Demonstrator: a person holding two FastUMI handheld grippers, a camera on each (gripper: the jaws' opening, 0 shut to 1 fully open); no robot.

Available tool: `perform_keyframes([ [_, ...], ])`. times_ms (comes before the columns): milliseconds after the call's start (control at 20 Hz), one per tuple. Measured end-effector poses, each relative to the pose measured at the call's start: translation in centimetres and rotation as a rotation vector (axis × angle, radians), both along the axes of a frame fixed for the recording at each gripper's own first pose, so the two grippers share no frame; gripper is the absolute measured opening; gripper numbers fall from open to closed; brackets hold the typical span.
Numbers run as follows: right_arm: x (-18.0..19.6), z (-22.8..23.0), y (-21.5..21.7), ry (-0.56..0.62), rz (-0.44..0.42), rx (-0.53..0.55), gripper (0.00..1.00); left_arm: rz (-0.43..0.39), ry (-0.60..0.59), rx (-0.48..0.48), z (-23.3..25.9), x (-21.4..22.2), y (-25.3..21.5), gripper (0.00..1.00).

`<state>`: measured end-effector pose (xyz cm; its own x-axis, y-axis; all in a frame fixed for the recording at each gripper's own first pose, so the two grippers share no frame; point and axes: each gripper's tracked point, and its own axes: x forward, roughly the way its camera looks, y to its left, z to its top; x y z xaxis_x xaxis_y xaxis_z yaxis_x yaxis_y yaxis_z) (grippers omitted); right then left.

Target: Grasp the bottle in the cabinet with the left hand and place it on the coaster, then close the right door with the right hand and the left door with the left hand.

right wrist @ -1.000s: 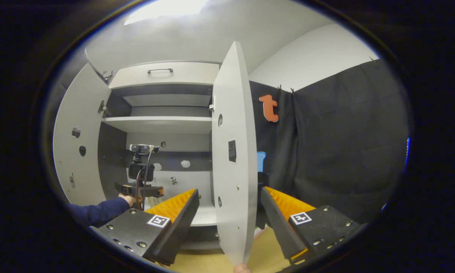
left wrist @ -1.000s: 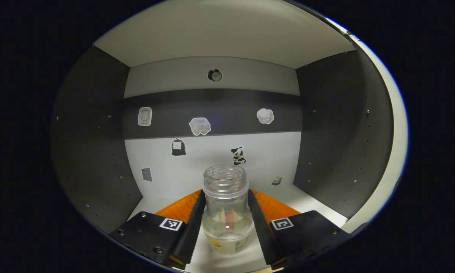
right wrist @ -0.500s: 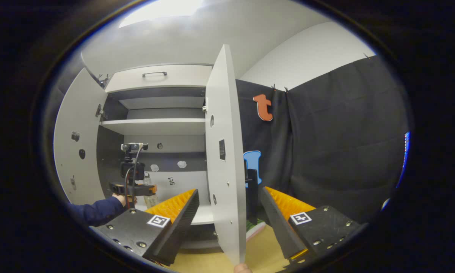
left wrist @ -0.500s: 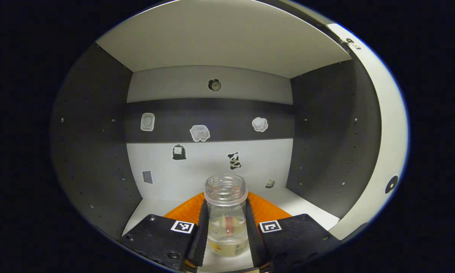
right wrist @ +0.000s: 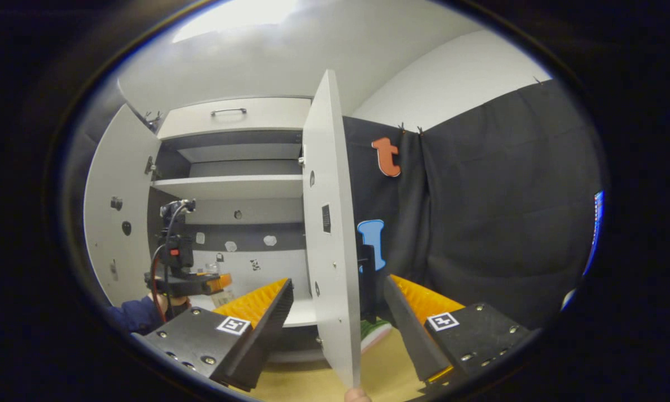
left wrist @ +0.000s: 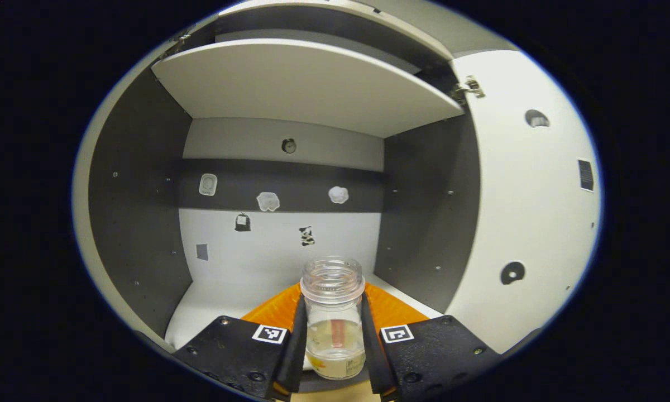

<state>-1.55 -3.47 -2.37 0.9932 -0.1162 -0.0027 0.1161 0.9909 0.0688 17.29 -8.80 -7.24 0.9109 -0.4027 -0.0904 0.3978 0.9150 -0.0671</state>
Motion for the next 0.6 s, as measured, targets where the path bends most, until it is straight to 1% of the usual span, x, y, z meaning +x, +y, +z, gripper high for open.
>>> perform_keyframes([
  [50,-0.1,-0.1,0.2,0.002,0.003,0.001,0.99,-0.029,0.000,0.006,-0.6,-1.3,-0.6,0.47],
  [100,-0.4,-0.2,0.4,0.002,0.006,0.002,0.95,-0.058,0.005,0.012,-1.5,-2.6,-1.1,0.46],
  [250,-0.8,-0.2,0.8,0.001,0.010,0.003,0.95,-0.135,0.041,0.022,-4.6,-6.4,-2.5,0.47],
  [300,-1.0,-0.2,0.9,0.001,0.010,0.002,0.99,-0.158,0.058,0.027,-5.9,-7.6,-2.8,0.47],
  [450,-1.5,0.1,1.3,-0.005,0.014,0.006,0.99,-0.214,0.095,0.032,-9.2,-10.5,-3.3,0.47],
  [500,-1.7,0.0,1.5,-0.006,0.016,0.004,0.95,-0.236,0.106,0.040,-10.4,-11.5,-3.4,0.47],
  [600,-1.9,0.1,1.5,-0.006,0.015,-0.003,0.95,-0.269,0.123,0.045,-12.5,-13.3,-3.7,0.47],
])
